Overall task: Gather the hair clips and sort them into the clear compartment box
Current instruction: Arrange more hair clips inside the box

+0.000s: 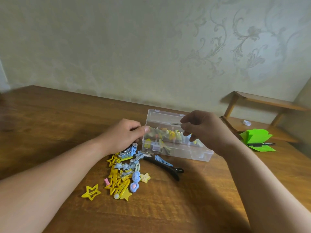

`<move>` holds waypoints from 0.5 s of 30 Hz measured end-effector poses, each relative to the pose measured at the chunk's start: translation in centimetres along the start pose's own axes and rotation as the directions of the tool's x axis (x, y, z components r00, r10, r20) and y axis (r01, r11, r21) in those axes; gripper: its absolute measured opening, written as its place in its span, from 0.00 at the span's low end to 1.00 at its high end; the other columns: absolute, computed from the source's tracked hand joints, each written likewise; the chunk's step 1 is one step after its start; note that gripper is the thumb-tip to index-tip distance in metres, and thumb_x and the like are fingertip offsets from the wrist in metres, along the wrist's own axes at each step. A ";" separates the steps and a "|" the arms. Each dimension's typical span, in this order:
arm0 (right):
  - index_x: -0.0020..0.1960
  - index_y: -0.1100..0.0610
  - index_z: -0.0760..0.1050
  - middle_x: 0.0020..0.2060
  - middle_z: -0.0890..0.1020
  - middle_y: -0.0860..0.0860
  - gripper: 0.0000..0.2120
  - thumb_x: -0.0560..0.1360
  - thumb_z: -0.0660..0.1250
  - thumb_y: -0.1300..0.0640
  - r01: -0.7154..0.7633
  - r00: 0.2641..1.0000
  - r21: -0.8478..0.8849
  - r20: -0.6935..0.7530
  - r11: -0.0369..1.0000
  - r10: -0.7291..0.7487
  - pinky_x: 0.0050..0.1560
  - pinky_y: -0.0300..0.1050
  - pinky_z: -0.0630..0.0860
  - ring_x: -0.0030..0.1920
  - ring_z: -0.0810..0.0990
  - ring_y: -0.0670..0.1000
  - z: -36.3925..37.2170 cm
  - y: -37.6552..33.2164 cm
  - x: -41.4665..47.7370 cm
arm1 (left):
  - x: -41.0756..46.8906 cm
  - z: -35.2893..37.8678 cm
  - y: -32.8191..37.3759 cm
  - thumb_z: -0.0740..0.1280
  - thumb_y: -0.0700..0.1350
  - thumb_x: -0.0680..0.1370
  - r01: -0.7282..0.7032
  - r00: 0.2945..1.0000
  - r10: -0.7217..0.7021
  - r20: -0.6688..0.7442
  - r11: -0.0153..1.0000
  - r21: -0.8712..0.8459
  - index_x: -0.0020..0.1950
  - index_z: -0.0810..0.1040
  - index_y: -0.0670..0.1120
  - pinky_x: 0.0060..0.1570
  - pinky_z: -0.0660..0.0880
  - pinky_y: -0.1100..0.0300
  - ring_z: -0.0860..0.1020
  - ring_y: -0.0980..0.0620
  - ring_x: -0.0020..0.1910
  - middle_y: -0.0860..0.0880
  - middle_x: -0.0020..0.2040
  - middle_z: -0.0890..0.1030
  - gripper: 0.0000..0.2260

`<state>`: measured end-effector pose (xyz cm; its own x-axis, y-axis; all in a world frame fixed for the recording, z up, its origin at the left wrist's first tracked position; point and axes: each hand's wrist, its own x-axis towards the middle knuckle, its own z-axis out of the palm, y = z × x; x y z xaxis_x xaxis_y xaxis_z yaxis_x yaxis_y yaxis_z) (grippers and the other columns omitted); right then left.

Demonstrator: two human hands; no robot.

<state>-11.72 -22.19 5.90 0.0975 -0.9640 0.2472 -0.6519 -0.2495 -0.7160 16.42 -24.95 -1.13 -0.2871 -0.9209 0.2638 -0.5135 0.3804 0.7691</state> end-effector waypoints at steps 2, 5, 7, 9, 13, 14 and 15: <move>0.58 0.54 0.84 0.42 0.89 0.49 0.07 0.82 0.71 0.61 -0.014 1.000 -0.015 0.015 1.000 0.015 0.39 0.34 0.83 0.38 0.87 0.43 0.0 0.4 0.2 | 0.0 0.0 0.0 0.64 0.60 0.85 -0.002 1.000 0.002 -0.003 1.000 0.001 0.34 0.80 0.60 0.53 0.80 0.44 0.85 0.47 0.47 0.51 0.38 0.84 0.19; 0.57 0.54 0.84 0.43 0.88 0.49 0.07 0.84 0.68 0.61 -0.015 1.000 -0.041 0.001 0.999 0.015 0.46 0.43 0.87 0.41 0.88 0.45 0.2 0.7 0.4 | 0.0 0.0 0.1 0.64 0.60 0.85 -0.006 1.000 0.006 -0.006 1.000 0.010 0.36 0.80 0.55 0.52 0.79 0.47 0.85 0.48 0.47 0.51 0.39 0.84 0.20; 0.55 0.54 0.82 0.43 0.88 0.48 0.07 0.85 0.66 0.59 -0.012 1.000 -0.085 -0.020 0.996 0.010 0.45 0.44 0.87 0.40 0.87 0.44 0.5 0.7 0.5 | 0.0 0.0 0.2 0.64 0.60 0.85 -0.003 1.000 0.003 -0.010 1.000 0.023 0.37 0.80 0.52 0.51 0.78 0.49 0.84 0.48 0.47 0.50 0.40 0.85 0.20; 0.54 0.53 0.81 0.43 0.87 0.48 0.07 0.86 0.63 0.56 -0.026 0.999 -0.121 -0.035 0.992 0.022 0.45 0.46 0.87 0.39 0.86 0.43 0.9 0.5 0.6 | 0.0 0.0 0.2 0.63 0.60 0.85 0.001 1.000 0.000 -0.011 0.999 0.039 0.38 0.80 0.52 0.51 0.78 0.49 0.84 0.48 0.46 0.49 0.40 0.85 0.20; 0.53 0.52 0.78 0.44 0.87 0.46 0.06 0.86 0.63 0.54 -0.032 0.999 -0.172 -0.032 0.985 0.027 0.46 0.51 0.87 0.39 0.86 0.44 1.5 0.4 0.6 | 0.0 0.0 0.2 0.63 0.60 0.85 0.003 1.000 -0.003 -0.008 0.999 0.044 0.38 0.79 0.52 0.52 0.79 0.47 0.85 0.48 0.47 0.50 0.40 0.85 0.20; 0.53 0.51 0.80 0.44 0.86 0.45 0.06 0.85 0.64 0.53 -0.020 0.999 -0.211 -0.031 0.977 0.013 0.46 0.50 0.86 0.40 0.86 0.44 1.6 0.3 0.5 | 0.0 0.0 0.2 0.63 0.61 0.85 0.005 1.000 -0.005 -0.007 0.999 0.044 0.38 0.80 0.52 0.52 0.79 0.47 0.84 0.49 0.47 0.50 0.40 0.85 0.20; 0.53 0.51 0.81 0.44 0.86 0.44 0.06 0.84 0.66 0.52 -0.004 0.999 -0.257 -0.031 0.966 -0.004 0.46 0.49 0.85 0.42 0.85 0.45 1.7 0.3 0.4 | -0.1 0.0 0.2 0.63 0.61 0.85 0.008 1.000 -0.007 -0.007 0.999 0.045 0.39 0.81 0.52 0.53 0.79 0.47 0.84 0.49 0.46 0.50 0.40 0.85 0.20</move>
<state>-10.63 -22.83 4.71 0.0766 -0.9596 0.2707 -0.8235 -0.2140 -0.5254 16.32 -24.82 -0.97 -0.2778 -0.9242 0.2621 -0.5516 0.3769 0.7441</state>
